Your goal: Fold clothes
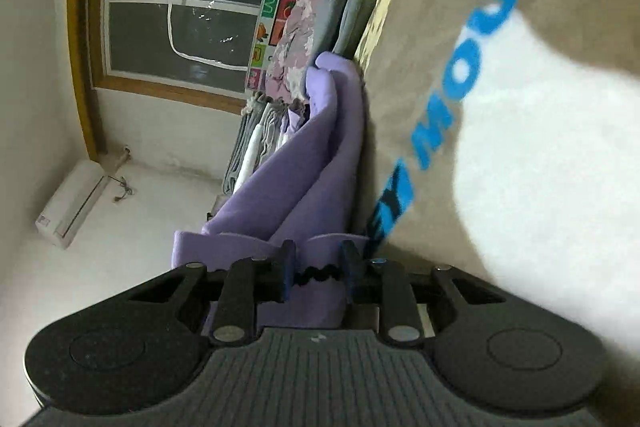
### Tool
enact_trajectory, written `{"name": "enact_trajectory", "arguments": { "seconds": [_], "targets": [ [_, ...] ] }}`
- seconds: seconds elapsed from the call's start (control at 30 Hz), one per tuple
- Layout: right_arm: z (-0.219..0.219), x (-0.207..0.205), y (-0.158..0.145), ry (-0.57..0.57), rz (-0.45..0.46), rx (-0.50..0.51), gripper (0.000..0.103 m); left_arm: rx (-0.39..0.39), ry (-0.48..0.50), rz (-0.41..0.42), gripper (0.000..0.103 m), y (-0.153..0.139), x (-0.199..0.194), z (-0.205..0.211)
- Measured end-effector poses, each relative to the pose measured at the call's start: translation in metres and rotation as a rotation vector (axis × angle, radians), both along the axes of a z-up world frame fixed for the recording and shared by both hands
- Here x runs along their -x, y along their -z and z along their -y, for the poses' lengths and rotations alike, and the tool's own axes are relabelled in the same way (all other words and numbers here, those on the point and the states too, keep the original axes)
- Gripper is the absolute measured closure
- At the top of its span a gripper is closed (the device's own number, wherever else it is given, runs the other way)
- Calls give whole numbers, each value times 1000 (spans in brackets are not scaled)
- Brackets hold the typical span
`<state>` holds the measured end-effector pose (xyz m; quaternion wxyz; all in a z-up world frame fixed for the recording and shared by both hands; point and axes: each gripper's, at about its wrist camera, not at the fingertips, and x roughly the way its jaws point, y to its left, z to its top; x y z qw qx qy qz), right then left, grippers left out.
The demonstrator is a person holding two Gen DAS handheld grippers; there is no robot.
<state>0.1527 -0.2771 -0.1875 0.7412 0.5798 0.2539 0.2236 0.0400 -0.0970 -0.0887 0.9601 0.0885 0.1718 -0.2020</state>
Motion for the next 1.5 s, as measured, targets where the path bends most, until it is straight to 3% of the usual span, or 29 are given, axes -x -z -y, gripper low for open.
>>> {"name": "enact_trajectory", "arguments": {
  "seconds": [0.07, 0.13, 0.23, 0.33, 0.47, 0.67, 0.83, 0.93, 1.07, 1.2, 1.23, 1.27, 1.33, 1.37, 1.5],
  "targets": [
    [7, 3, -5, 24, -13, 31, 76, 14, -8, 1, 93, -1, -1, -1],
    [16, 8, -12, 52, -20, 73, 65, 32, -17, 4, 93, -4, -2, -4],
    [26, 25, -24, 59, -7, 165, 64, 52, -32, 6, 93, -8, -4, -8],
    [10, 33, -35, -58, 18, 327, 64, 59, -23, 0, 93, -9, -4, -8],
    [-26, 15, -44, -179, 71, 448, 65, 38, 4, -1, 93, -6, 0, -4],
    [-25, -19, -32, -188, 28, 368, 68, 11, 34, 12, 93, -3, 3, -2],
    [-26, -44, -29, -198, 46, 405, 70, -29, 53, 14, 93, 3, 5, 5],
    [-20, -55, -26, -201, 33, 374, 78, -68, 77, 20, 93, 7, 9, 14],
    [-7, -50, -26, -175, 29, 368, 78, -175, 108, 31, 93, 22, 12, 32],
    [15, -39, -39, -96, 42, 467, 76, -298, 144, 18, 93, 47, 12, 51],
    [25, -35, -43, -53, 44, 490, 71, -314, 158, 10, 91, 54, 12, 54],
    [35, -30, -45, -11, 43, 503, 69, -333, 172, -3, 74, 60, 12, 57],
    [55, -17, -48, 61, 39, 527, 68, -350, 192, 1, 67, 63, 17, 59],
    [61, -14, -49, 85, 39, 547, 68, -344, 203, 2, 59, 60, 19, 58],
    [65, 11, -61, 127, 94, 659, 68, -228, 266, -22, 56, 33, 29, 31]
  ]
}}
